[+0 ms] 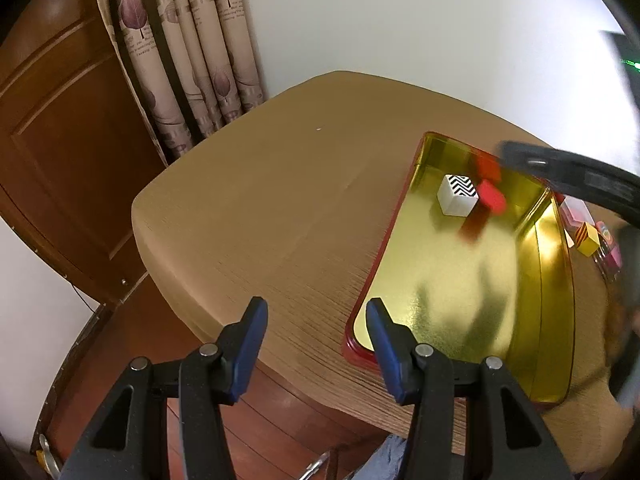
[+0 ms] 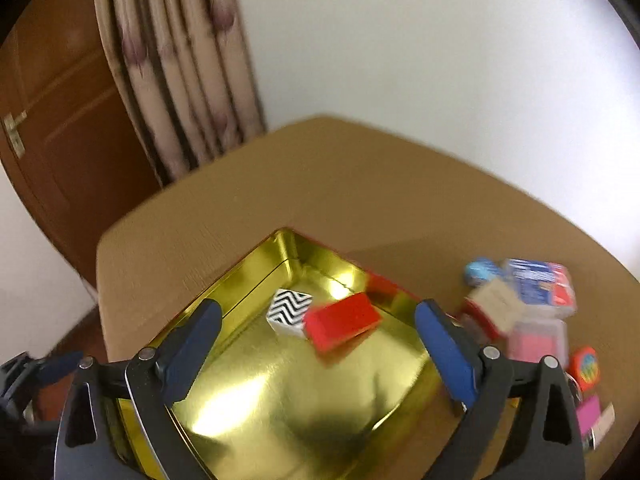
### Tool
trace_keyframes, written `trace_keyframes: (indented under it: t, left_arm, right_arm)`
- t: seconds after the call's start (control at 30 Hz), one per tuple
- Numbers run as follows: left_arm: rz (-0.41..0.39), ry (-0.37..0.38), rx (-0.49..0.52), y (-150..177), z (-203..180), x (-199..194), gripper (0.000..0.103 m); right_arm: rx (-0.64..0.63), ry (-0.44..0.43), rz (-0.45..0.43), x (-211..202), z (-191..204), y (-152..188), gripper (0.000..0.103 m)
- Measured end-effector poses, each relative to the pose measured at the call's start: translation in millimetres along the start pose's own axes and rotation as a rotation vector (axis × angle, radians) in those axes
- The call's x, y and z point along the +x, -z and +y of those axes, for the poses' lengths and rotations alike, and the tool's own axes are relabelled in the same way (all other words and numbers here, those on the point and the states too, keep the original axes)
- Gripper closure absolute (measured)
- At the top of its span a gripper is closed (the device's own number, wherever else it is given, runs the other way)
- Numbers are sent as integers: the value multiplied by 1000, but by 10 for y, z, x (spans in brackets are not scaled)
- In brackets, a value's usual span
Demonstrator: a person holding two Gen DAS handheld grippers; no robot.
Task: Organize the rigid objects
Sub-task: 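Lower the red block into the tin and open the right tool, then grasp the silver lighter with the right tool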
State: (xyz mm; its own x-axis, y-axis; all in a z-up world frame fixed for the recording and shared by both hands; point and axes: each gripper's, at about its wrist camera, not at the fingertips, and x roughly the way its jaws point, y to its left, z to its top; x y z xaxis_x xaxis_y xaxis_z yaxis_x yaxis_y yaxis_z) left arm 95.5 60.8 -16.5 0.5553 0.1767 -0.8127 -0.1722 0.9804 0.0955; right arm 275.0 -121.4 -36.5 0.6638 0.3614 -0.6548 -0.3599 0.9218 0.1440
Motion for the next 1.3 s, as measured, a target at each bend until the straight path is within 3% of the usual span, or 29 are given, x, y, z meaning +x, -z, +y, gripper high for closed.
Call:
trace_keyframes:
  t: [0.17,0.27,0.37,0.53,0.7,0.83,0.9,1.0,1.07,1.13,1.17,1.2,1.3]
  left_arm:
    - [-4,4,2,25,-24,-34,51]
    - [-6,6,13,61,-79,-60,51]
    - [-3,4,41,107,-163,-66,51]
    - [-29,-18,113,189,-347,-115,51]
    - [-56,-38,131,180,-364,-143,50]
    - [-34,-29,124,171,-349,-102,50]
    - [-30,-26,123,171,-343,-92,50]
    - [-31,-27,126,172,-343,-95,50]
    - [-30,-25,126,172,-346,-92,50]
    - [-28,-22,123,172,-343,-90,50]
    - [-27,-22,122,174,-347,-89,50]
    - [-26,-20,121,172,-346,-87,50]
    - [-25,-18,122,170,-345,-85,50]
  right_arm:
    - [113,120,-77,-583,-505,559,6]
    - [232,227,-53,-847,-1069,986,5]
    - [449,243,10,-1003,-1780,1301,5]
    - [930,-18,27,-1075,-2783,1550,5]
    - [1163,-161,44,-944,-3147,1640,5]
    - [1308,-264,12,-762,-3135,1675,5]
    - [1332,-275,4,-681,-3115,1686,5]
    - [1392,-327,-2,-539,-3103,1743,14]
    - [1433,-347,-3,-429,-3075,1769,28]
    - [1456,-324,-3,-372,-3083,1822,56]
    - [1460,-317,7,-338,-3079,1829,62]
    - [1468,-316,17,-251,-3036,1828,74]
    - [1501,-308,24,-188,-3029,1887,83]
